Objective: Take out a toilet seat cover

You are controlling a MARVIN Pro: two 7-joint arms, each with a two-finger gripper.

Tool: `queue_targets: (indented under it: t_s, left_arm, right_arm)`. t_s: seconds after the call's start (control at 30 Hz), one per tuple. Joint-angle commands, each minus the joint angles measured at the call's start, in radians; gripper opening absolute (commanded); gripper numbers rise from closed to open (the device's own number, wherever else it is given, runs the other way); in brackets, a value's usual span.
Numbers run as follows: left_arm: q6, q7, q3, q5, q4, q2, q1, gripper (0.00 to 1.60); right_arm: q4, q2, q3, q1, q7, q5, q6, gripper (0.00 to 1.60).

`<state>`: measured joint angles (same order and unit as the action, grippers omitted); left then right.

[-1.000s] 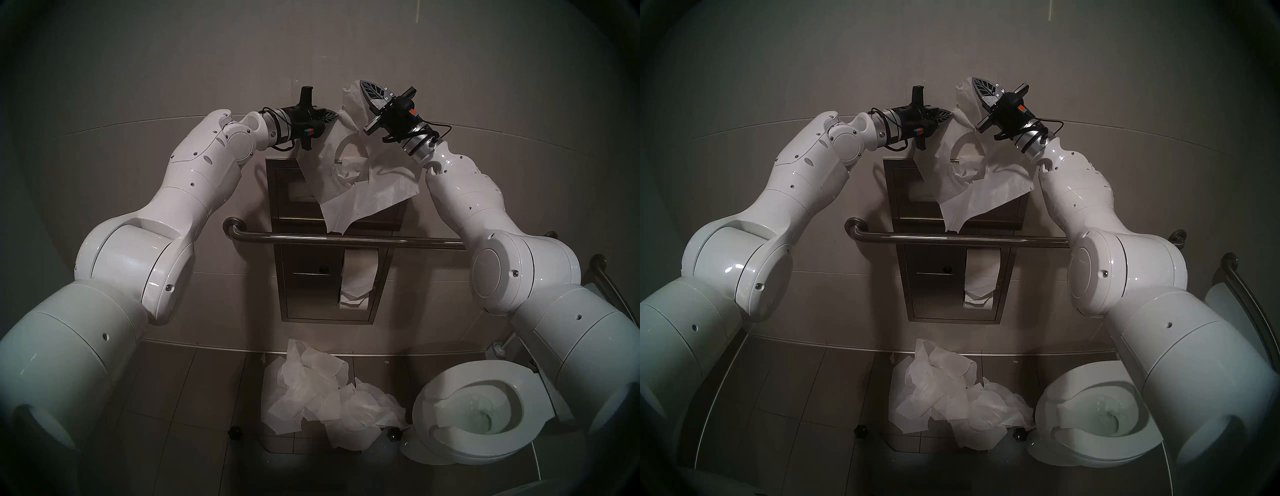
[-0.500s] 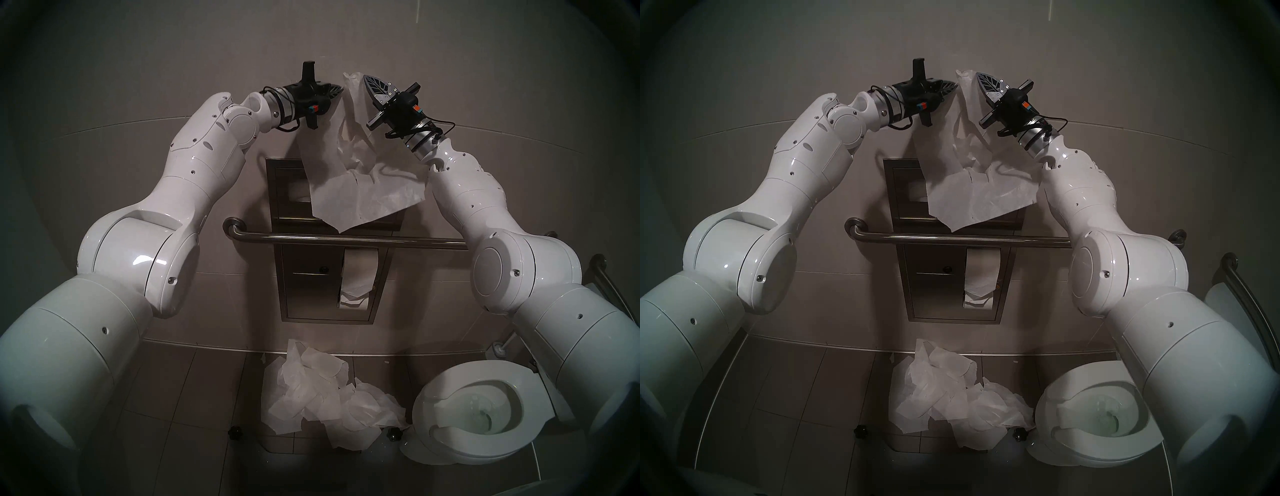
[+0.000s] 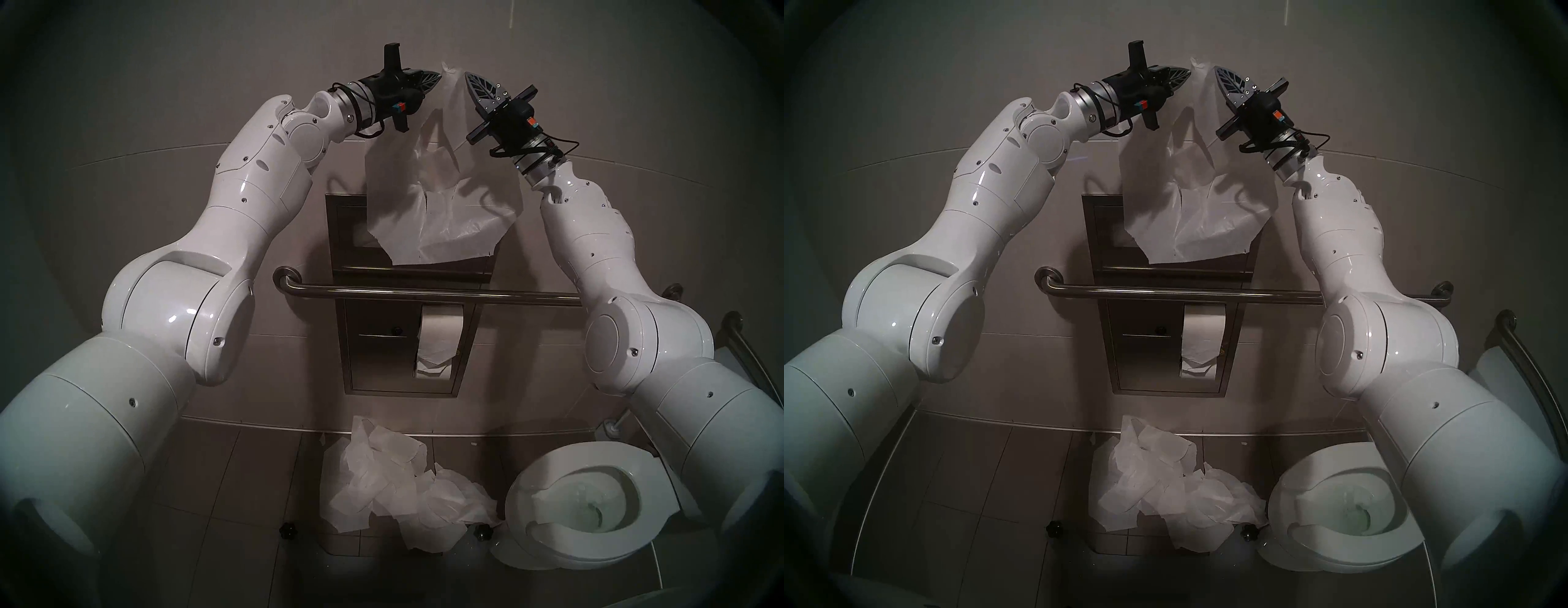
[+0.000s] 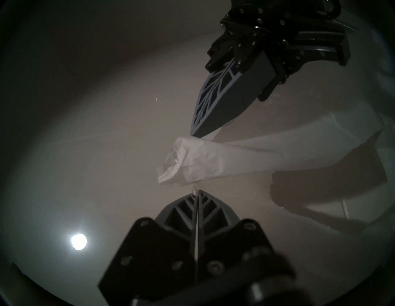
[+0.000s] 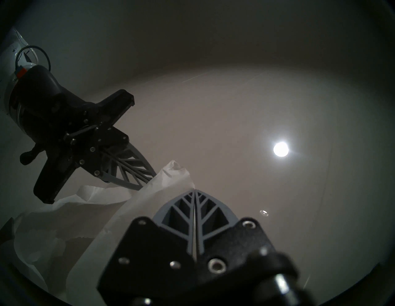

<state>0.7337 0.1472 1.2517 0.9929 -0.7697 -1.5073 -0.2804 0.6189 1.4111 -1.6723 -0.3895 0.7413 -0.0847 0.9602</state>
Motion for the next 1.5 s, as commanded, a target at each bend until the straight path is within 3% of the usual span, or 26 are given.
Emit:
queue_targets:
  t_s: [0.0, 0.3, 0.63, 0.7, 0.9, 1.17, 1.47]
  left_arm:
    - [0.004, -0.038, 0.015, -0.002, -0.058, -0.016, 0.076, 0.00]
    - [0.018, -0.059, 0.017, 0.012, -0.114, -0.011, 0.091, 0.00]
    - [0.015, -0.069, 0.015, 0.023, -0.178, -0.006, 0.043, 0.00]
    - [0.016, -0.066, 0.014, 0.021, -0.192, -0.005, 0.025, 0.00]
    - [0.015, -0.058, 0.012, 0.015, -0.220, -0.003, -0.023, 0.00]
    - [0.008, -0.034, 0.014, 0.000, -0.294, 0.003, -0.106, 0.00]
    - [-0.045, 0.031, 0.031, -0.017, -0.400, 0.015, -0.183, 0.00]
  right_arm:
    - [0.116, -0.010, -0.011, 0.020, 0.002, 0.026, 0.000, 0.00]
    - [0.214, -0.013, -0.017, -0.021, 0.017, 0.051, 0.000, 0.00]
    - [0.346, -0.049, -0.049, -0.115, 0.040, 0.101, 0.000, 0.00]
    - [0.403, -0.057, -0.061, -0.149, 0.045, 0.112, 0.000, 0.00]
    - [0.417, -0.070, -0.074, -0.182, 0.066, 0.139, 0.000, 0.00]
    - [0.520, -0.087, -0.101, -0.281, 0.106, 0.176, 0.000, 0.00]
    - [0.644, -0.093, -0.132, -0.379, 0.131, 0.202, 0.000, 0.00]
